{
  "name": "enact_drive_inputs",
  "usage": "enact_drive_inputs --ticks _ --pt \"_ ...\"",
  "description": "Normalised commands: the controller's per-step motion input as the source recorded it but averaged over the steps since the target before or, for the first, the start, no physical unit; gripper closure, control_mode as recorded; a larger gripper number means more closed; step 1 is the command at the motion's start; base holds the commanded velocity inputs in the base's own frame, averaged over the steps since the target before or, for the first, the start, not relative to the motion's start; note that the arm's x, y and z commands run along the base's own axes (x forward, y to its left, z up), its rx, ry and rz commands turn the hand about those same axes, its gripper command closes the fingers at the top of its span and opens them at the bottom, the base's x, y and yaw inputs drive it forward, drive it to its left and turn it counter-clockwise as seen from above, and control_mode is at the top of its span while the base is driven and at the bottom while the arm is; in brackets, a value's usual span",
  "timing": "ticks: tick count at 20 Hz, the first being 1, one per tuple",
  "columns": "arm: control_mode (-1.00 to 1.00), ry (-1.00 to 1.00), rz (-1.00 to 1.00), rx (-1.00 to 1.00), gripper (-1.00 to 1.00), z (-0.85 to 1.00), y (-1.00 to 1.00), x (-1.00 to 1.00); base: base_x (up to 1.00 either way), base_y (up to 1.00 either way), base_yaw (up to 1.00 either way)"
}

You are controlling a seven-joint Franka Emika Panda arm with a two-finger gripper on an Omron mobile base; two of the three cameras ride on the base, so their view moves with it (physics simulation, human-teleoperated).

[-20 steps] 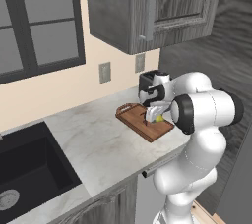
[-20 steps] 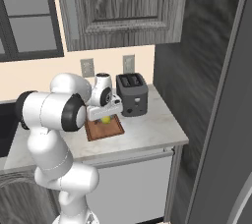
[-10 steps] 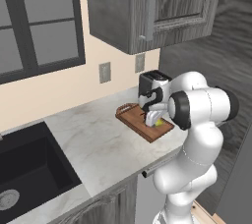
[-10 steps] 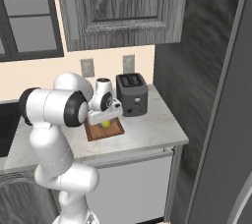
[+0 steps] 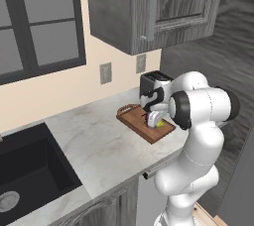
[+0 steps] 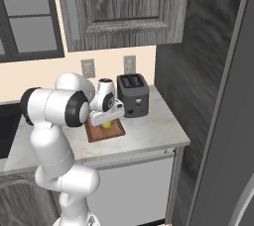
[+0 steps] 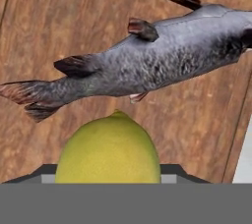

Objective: Retrieve a lemon from the fridge and place it on the cutting board with the fish.

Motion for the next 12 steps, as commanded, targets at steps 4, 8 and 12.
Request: enact_drive_inputs --ticks 4,8,12 --pt "-1.00 0.00 0.01 0.00 -1.00 -0.15 0.00 0.00 0.00 0.00 0.00" --pt "-1.00 0.00 0.00 0.00 -1.00 -0.01 0.00 0.00 0.00 0.00 0.00" --pt "-1.00 0.00 0.00 0.00 -1.00 0.00 0.05 0.00 0.00 0.00 0.00"
